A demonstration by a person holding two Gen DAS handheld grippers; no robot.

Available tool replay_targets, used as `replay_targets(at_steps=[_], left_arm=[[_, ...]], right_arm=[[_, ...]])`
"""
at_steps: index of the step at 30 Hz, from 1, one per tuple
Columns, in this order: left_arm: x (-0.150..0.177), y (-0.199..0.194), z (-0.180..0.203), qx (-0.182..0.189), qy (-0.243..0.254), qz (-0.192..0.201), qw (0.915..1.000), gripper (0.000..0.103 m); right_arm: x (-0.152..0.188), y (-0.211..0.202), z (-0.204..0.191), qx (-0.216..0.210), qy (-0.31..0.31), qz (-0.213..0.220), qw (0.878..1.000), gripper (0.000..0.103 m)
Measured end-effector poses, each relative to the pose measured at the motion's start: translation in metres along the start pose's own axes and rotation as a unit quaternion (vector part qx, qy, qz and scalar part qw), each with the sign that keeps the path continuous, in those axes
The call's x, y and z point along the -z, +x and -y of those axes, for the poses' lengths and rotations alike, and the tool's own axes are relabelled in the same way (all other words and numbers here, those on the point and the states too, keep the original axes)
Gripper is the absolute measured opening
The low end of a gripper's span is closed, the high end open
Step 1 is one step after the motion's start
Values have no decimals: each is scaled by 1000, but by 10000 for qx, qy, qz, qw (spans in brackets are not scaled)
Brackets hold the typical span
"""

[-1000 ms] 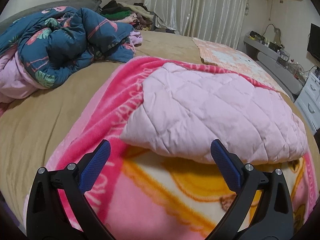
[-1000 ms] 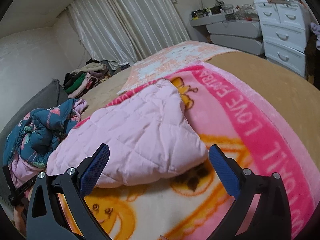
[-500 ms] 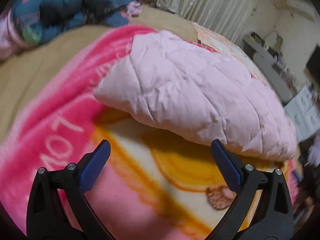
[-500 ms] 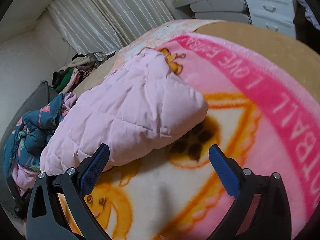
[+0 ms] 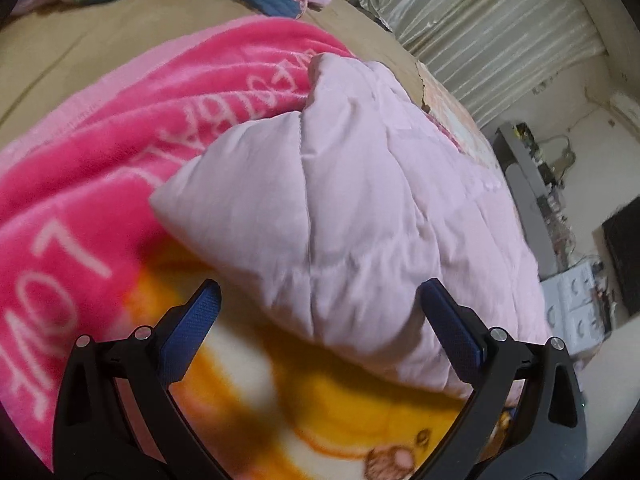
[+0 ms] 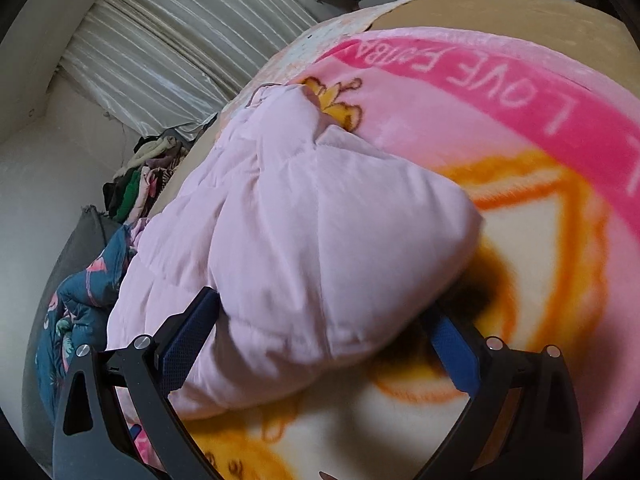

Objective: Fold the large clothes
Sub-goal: 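Move both tools to the folded jacket edge and close on it, then lift the gripped edge with both tools and fold it over the jacket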

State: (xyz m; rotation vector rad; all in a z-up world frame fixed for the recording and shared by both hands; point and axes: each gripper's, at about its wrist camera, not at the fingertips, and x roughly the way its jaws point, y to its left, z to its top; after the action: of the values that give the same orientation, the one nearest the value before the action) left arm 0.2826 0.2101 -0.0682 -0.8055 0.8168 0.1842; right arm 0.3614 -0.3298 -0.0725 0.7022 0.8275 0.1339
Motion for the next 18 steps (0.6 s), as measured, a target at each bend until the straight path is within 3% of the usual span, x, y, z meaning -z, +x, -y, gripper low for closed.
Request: replay_targets(at_steps=[10, 18], left_arm=[[-9, 24, 7, 190, -335, -28, 9993, 95], [-10, 41, 6, 352, -607, 36, 9975, 95]], right_arm=[[-13, 33, -1, -149, 88, -67, 9998, 99], [-12, 41, -11, -155, -276, 1, 9995, 99]])
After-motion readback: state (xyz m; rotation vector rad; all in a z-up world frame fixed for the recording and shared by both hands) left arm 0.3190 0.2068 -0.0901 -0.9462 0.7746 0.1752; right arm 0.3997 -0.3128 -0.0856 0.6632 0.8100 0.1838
